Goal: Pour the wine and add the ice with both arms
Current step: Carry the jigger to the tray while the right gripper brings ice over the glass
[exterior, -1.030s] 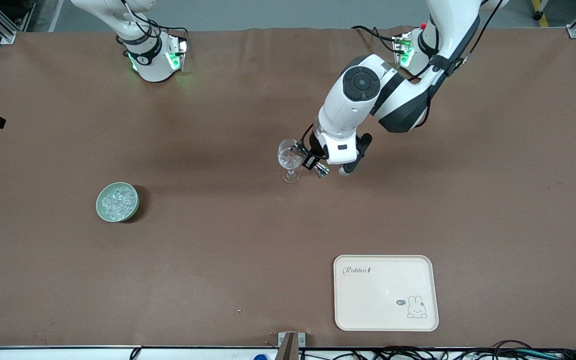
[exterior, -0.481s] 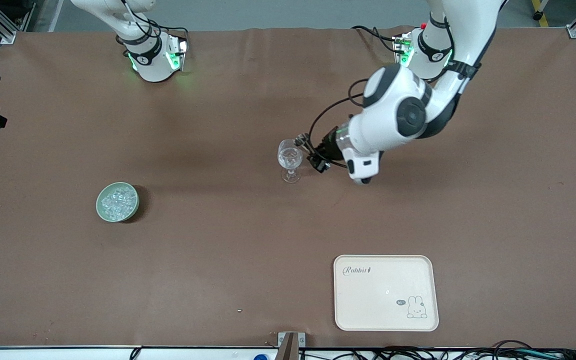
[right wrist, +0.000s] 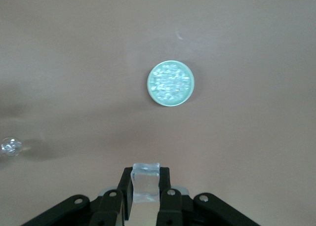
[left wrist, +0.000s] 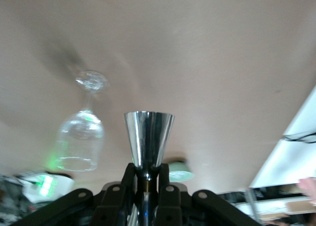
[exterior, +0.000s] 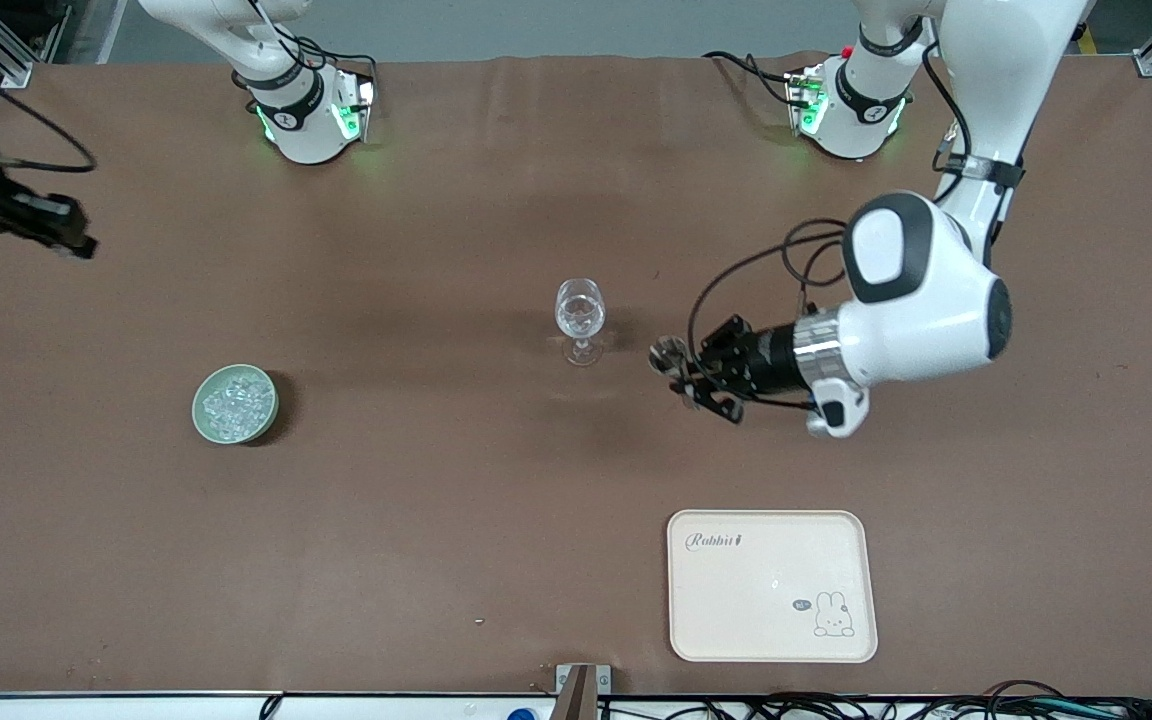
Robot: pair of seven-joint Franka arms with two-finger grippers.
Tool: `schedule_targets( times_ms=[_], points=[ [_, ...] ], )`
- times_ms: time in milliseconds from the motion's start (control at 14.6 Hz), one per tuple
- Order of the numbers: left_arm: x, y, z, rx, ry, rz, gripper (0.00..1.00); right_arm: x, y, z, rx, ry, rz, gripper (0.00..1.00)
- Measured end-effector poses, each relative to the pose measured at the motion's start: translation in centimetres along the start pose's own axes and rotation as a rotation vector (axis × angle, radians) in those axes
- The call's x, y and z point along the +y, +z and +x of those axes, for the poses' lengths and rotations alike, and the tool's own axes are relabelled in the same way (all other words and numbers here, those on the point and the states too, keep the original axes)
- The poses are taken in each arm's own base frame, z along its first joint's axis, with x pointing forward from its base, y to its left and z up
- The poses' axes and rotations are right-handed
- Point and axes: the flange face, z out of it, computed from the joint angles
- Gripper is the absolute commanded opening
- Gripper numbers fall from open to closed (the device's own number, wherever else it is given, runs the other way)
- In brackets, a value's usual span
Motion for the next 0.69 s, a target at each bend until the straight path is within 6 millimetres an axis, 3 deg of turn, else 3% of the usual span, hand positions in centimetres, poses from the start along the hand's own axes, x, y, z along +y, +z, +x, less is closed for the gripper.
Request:
schedule_targets(
  times_ms=[137, 343, 687],
  points=[
    [2.4, -0.9, 4.6, -0.032, -0.094, -0.058, 0.01, -5.8, 0.6, -1.2, 0.009, 0.038, 0.0, 0.0],
    [5.1, -2.2, 12.3, -0.086, -0.235, -0.157, 0.01, -15.6, 3.5, -3.2, -0.002, 0.118, 0.008, 0.0],
    [5.6, -3.6, 24.9, -0.23, -0.389, -0.375, 0.06, -27.7, 8.6, -6.7, -0.027, 0.211, 0.073, 0.0]
  ],
)
